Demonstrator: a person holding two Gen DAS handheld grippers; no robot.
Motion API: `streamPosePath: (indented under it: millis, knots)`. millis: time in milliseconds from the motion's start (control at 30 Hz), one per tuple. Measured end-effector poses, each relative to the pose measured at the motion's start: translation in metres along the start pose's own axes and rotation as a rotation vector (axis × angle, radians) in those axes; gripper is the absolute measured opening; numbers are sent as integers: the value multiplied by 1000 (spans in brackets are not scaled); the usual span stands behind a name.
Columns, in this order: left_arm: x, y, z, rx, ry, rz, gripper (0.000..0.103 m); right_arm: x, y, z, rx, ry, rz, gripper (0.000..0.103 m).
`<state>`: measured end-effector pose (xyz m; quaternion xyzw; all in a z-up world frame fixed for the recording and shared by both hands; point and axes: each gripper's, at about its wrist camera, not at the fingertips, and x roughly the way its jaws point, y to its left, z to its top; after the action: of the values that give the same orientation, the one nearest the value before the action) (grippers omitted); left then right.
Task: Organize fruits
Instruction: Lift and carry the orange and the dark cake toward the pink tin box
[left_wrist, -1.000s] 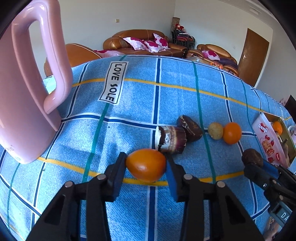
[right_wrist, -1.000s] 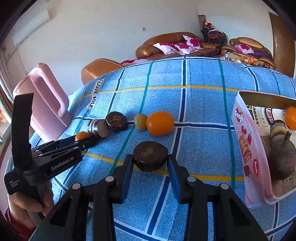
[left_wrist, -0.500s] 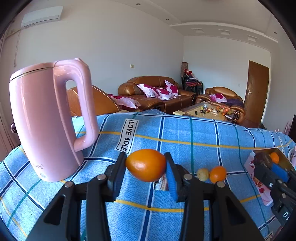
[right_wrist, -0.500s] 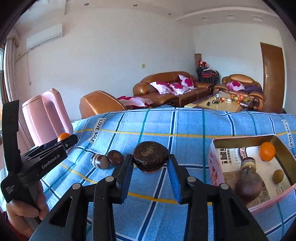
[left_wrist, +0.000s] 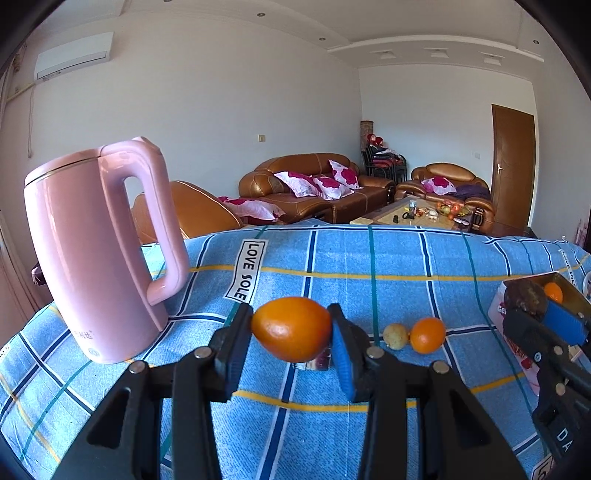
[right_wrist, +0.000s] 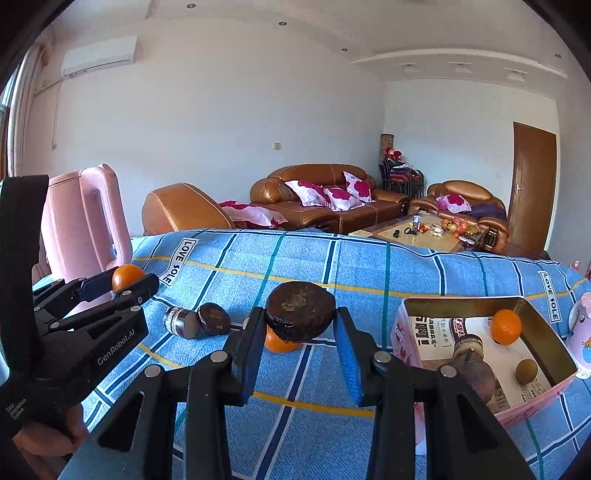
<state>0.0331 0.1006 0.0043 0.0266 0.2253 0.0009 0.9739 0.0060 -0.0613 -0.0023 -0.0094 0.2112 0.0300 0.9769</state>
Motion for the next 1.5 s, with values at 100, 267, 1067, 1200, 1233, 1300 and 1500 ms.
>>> streamPosePath:
  millis: [100, 267, 1067, 1200, 1233, 1300, 1500]
  knots:
    - [-7, -3, -2, -1, -5, 3, 43, -4, 1, -2, -11, -1, 3, 40]
    - [-13, -12, -5, 3, -2, 1, 43, -10, -3, -3, -13, -1, 2, 40]
    - [-24, -54, -10, -14, 18, -36, 43, -32, -43, -13, -10, -4, -44, 40]
    - [-24, -64, -10, -14, 18, -48, 43, -34, -55, -13, -9, -7, -60, 40]
    - [-24, -66, -9, -13, 18, -51, 43, -35, -57, -14, -9, -8, -64, 40]
    - [-25, -72, -10, -9, 19, -57, 43, -36, -62, -13, -6, -9, -72, 40]
    - [-25, -89, -9, -3, 18, -81, 43, -41, -80, -14, 2, -14, -99, 40]
